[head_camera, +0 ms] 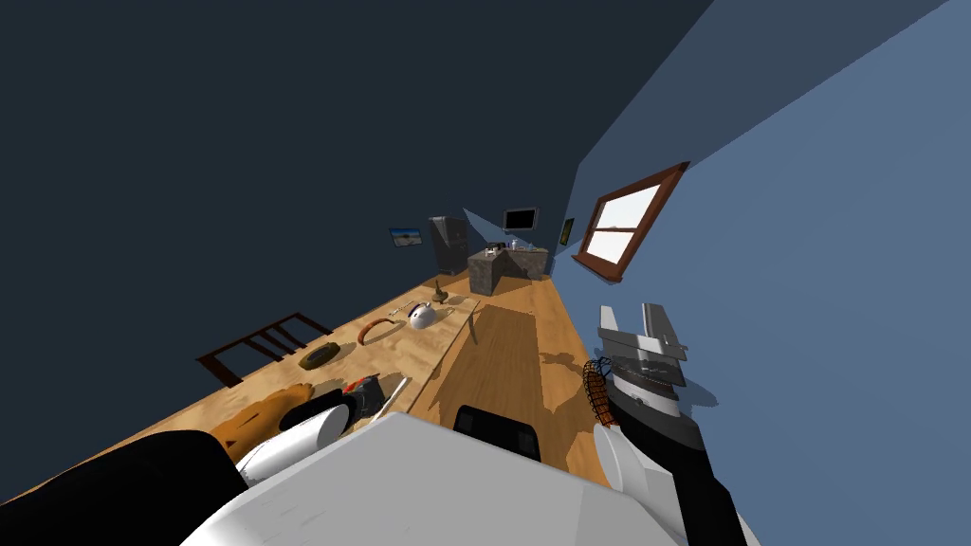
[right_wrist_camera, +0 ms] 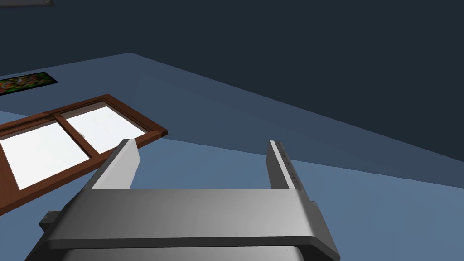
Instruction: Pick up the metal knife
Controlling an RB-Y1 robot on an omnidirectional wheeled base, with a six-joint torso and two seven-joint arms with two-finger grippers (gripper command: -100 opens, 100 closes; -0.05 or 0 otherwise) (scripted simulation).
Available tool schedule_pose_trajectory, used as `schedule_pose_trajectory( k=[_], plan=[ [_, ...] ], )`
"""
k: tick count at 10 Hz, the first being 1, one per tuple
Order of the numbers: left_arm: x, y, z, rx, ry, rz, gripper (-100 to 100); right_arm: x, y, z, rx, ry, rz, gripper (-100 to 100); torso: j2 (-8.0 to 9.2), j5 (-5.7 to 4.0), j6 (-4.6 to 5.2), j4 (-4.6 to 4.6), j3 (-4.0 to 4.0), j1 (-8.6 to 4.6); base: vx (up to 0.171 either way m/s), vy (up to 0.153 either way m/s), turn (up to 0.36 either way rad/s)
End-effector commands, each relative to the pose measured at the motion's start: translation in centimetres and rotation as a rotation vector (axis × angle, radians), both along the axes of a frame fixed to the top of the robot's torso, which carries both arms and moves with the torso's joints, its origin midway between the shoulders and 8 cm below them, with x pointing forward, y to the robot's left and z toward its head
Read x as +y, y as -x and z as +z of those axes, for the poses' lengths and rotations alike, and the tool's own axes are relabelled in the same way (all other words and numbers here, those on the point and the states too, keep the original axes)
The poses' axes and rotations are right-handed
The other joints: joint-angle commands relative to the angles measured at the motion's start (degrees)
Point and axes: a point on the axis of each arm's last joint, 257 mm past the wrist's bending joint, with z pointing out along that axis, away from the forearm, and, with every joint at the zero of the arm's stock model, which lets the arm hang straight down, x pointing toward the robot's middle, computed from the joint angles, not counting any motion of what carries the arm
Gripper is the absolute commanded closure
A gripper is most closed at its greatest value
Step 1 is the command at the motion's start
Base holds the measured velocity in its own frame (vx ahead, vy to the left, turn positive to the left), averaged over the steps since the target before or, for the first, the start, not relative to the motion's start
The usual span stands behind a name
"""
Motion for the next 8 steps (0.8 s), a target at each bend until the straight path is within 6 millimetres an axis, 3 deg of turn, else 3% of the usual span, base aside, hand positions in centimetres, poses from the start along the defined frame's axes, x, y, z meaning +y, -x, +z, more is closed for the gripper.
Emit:
schedule_pose_trajectory(
  k=[1,2,3,4,5,6,7,8],
  plan=[
    [-0.1,1.8,-1.3,0.051,0.034,0.024,-100,0.0,0.0,0.0,0.000,0.000,0.000,0,0.00,0.00,0.00,0.00,0.00,0.00,0.084,0.003,-0.027],
    [0.4,4.0,-2.3,0.097,0.059,0.070,-100,0.0,0.0,0.0,0.000,0.000,0.000,0,0.04,0.01,-0.01,0.00,0.01,0.03,0.085,0.009,-0.060],
    [0.2,4.3,-2.5,0.111,0.069,0.070,-100,0.0,0.0,0.0,0.000,0.000,0.000,0,0.04,0.02,0.00,0.00,0.02,0.06,0.069,0.015,-0.034],
    [0.6,6.5,-3.4,0.155,0.094,0.117,-100,0.0,0.0,0.0,0.000,0.000,0.000,0,0.09,0.01,-0.01,0.01,0.05,0.07,0.090,0.019,-0.074],
    [0.4,6.8,-3.6,0.168,0.103,0.116,-100,0.0,0.0,0.0,0.000,0.000,0.000,0,0.06,0.02,-0.01,0.01,0.03,0.09,0.077,0.007,-0.026],
    [0.6,9.1,-4.5,0.216,0.131,0.163,-100,0.0,0.0,0.0,0.000,0.000,0.000,0,0.09,0.01,-0.01,0.01,0.04,0.05,0.075,-0.006,-0.052],
    [0.4,9.3,-4.5,0.222,0.136,0.163,-100,0.0,0.0,0.0,0.000,0.000,0.000,0,0.09,0.01,-0.01,0.01,0.05,0.01,0.064,0.007,-0.026],
    [0.5,11.5,-5.3,0.266,0.163,0.209,-100,0.0,0.0,0.0,0.000,0.000,0.000,0,0.12,0.00,-0.01,0.02,0.06,0.03,0.073,0.014,-0.054]
  ],
)
